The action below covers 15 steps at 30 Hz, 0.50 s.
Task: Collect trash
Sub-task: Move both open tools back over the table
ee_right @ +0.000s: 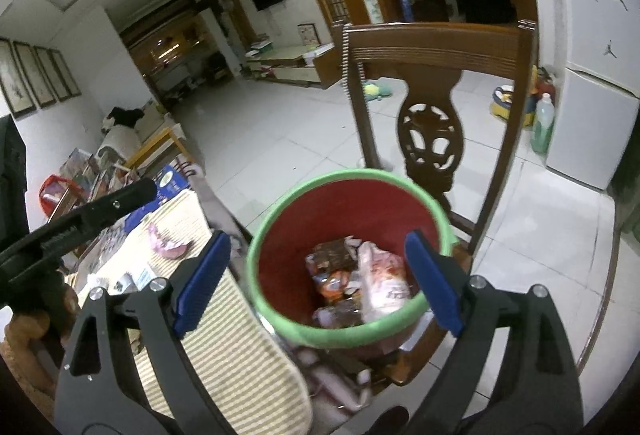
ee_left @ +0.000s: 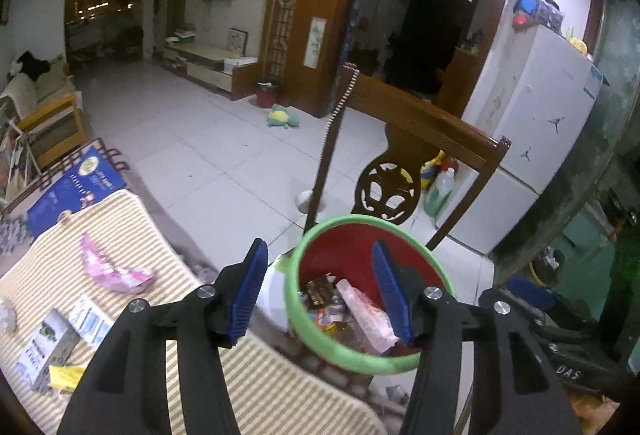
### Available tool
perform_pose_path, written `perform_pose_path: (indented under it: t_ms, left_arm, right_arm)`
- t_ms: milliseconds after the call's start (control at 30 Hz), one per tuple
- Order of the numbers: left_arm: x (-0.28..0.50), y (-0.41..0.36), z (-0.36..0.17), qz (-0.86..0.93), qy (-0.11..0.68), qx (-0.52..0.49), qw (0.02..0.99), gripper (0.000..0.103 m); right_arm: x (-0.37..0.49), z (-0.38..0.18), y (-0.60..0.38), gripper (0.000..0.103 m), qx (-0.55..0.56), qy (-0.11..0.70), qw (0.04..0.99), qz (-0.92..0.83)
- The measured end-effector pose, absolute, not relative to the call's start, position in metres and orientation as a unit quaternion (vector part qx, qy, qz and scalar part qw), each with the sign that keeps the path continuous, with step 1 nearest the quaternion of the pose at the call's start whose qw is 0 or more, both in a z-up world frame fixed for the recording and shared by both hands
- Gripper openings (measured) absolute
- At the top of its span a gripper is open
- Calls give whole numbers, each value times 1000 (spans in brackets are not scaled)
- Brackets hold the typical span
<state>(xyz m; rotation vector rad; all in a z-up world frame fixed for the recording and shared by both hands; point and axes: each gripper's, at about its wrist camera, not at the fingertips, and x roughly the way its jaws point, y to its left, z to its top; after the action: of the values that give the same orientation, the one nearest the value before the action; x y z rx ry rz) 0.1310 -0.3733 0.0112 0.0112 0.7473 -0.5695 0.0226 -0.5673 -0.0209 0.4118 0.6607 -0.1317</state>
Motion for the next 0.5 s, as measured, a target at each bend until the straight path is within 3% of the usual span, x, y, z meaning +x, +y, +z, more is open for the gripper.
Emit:
perform_pose_path:
  t_ms: [500]
  left_arm:
    - [117, -207, -6, -172, 374, -18, 911, 59]
  right_arm:
    - [60, -25, -415, 93, 120, 362, 924, 24]
